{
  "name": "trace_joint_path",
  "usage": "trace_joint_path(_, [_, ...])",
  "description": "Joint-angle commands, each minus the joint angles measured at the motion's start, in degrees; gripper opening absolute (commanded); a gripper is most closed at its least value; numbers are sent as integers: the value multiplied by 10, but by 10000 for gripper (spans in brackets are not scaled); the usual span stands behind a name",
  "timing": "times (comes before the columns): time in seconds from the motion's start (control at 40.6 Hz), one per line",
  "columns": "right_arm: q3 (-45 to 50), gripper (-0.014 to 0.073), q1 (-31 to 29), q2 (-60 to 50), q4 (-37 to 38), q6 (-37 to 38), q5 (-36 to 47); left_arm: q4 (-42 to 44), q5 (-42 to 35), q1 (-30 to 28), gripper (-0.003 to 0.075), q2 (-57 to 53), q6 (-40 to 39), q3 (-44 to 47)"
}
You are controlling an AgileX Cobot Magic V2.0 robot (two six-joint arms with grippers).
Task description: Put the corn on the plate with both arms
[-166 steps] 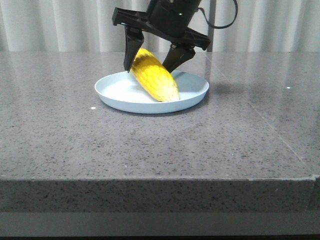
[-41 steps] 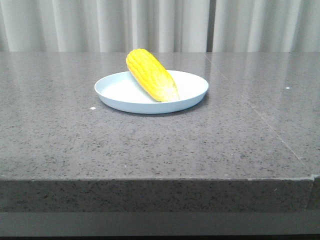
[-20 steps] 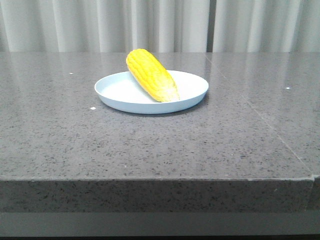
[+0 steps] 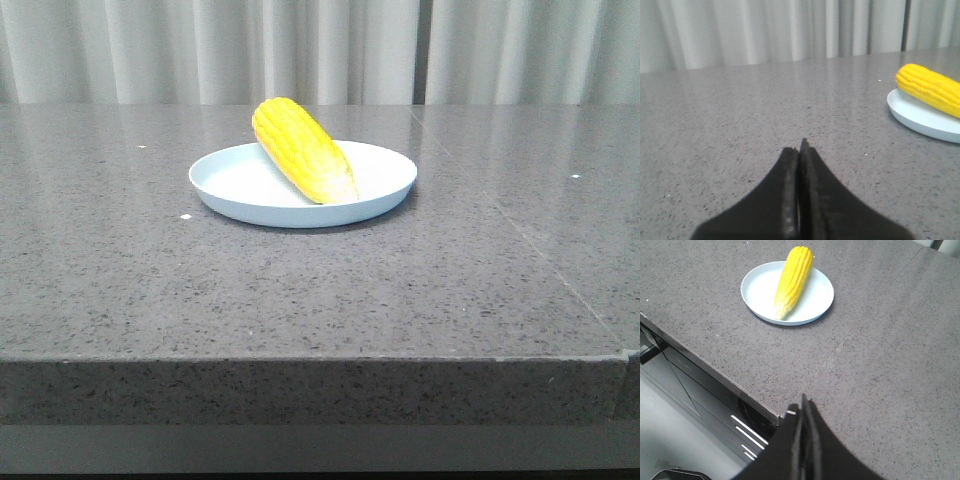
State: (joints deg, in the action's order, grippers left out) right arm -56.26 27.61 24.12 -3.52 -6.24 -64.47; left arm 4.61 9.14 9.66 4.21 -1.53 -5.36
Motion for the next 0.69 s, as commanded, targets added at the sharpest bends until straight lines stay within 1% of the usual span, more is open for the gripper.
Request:
trace_joint_path(0.0, [-11, -67, -2, 7, -1, -3, 38, -18, -91, -26, -20, -17, -2, 24])
trace_joint_path(0.172, [-11, -67, -2, 7, -1, -3, 38, -18, -133, -55, -20, -47, -2, 72])
trace_joint_path(0.222, [-11, -67, -2, 7, -1, -3, 38, -19, -117, -62, -20, -54, -2, 71])
trace_joint_path(0.37, [-11, -67, -2, 7, -1, -3, 38, -19, -116, -74, -20, -56, -2, 71])
trace_joint_path(0.665, [-11, -67, -2, 7, -1, -3, 38, -19, -115, -74, -20, -55, -2, 71])
